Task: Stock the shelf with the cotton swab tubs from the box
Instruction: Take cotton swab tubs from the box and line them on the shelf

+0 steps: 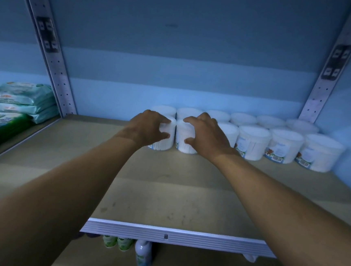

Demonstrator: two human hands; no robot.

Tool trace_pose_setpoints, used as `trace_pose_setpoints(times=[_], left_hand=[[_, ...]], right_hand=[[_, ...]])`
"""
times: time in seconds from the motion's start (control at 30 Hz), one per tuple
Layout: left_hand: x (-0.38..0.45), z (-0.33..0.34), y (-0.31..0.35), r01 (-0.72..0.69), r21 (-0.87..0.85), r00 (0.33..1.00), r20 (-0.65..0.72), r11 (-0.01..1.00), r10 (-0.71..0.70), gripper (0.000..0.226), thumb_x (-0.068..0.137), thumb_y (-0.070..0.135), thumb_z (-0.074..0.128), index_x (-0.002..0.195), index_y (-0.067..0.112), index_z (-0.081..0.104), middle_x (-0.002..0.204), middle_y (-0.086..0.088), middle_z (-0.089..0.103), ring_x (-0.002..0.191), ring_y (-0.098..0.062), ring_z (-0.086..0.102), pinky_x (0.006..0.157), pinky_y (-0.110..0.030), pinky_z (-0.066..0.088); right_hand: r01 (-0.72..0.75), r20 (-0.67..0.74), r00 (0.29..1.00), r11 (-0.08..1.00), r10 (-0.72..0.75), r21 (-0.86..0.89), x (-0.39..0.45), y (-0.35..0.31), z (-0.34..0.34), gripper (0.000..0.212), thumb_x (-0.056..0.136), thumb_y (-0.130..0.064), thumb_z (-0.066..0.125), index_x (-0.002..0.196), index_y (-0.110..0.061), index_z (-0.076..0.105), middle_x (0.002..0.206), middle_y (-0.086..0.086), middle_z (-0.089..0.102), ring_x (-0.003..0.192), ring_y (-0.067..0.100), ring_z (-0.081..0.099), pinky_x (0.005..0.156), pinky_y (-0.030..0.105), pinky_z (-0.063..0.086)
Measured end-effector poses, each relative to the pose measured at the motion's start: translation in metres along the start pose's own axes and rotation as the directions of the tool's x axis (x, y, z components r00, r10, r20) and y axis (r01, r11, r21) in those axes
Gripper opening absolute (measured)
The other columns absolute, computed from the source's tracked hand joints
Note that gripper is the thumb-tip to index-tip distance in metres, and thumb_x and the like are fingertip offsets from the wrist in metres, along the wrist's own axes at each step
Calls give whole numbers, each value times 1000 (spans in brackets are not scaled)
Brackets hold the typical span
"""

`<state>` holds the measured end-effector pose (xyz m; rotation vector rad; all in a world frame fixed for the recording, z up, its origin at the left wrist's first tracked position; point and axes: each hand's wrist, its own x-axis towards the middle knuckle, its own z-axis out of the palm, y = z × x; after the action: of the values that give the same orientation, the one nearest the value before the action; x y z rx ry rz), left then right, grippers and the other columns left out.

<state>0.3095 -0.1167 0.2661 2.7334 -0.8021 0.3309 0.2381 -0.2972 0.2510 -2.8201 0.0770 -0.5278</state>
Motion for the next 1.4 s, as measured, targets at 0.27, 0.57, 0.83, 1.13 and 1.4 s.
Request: trace_pose_setpoints(times=[0.27, 0.57, 0.83, 1.13, 1.4], left_hand=[[1, -10, 50, -91, 20, 994, 56, 996, 90, 48, 85, 51, 64, 129, 30, 60, 135, 3, 58, 125, -21, 52, 96, -34, 44], [21, 7, 152, -265, -63, 956, 110, 962, 270, 60, 86, 47, 68, 140, 27, 52, 143, 1, 51, 132, -19, 45, 104, -32, 38], [46, 40, 233, -376, -139, 913, 114, 916, 392, 66, 84, 48, 71, 142, 26, 49, 144, 2, 49, 134, -17, 42, 104, -28, 34], [65, 56, 286, -468, -123, 868, 123, 875, 481, 68, 84, 45, 72, 143, 23, 48, 148, -1, 45, 135, -20, 42, 106, -31, 34], [78, 60, 308, -492, -80, 850, 172, 867, 498, 66, 85, 43, 71, 142, 17, 48, 147, -7, 45, 132, -24, 46, 105, -34, 38]], right_hand=[[-92, 23, 995, 994, 94, -58, -27, 51, -42, 62, 87, -34, 73, 143, -32, 46, 141, 4, 41, 130, 30, 42, 98, 44, 47], [-264, 49, 960, 947, 277, -181, -63, 139, -98, 72, 83, -34, 74, 147, -33, 39, 144, 7, 37, 128, 35, 41, 100, 47, 44], [-394, 32, 909, 879, 416, -268, -89, 210, -128, 81, 78, -35, 77, 148, -33, 36, 143, 9, 33, 129, 37, 39, 99, 47, 45], [-437, 17, 886, 846, 464, -305, -89, 251, -138, 86, 76, -39, 80, 149, -28, 34, 139, 12, 35, 125, 38, 43, 97, 48, 47], [-421, 27, 893, 857, 448, -296, -74, 261, -135, 90, 74, -42, 82, 150, -26, 35, 140, 13, 39, 125, 38, 46, 97, 52, 49]])
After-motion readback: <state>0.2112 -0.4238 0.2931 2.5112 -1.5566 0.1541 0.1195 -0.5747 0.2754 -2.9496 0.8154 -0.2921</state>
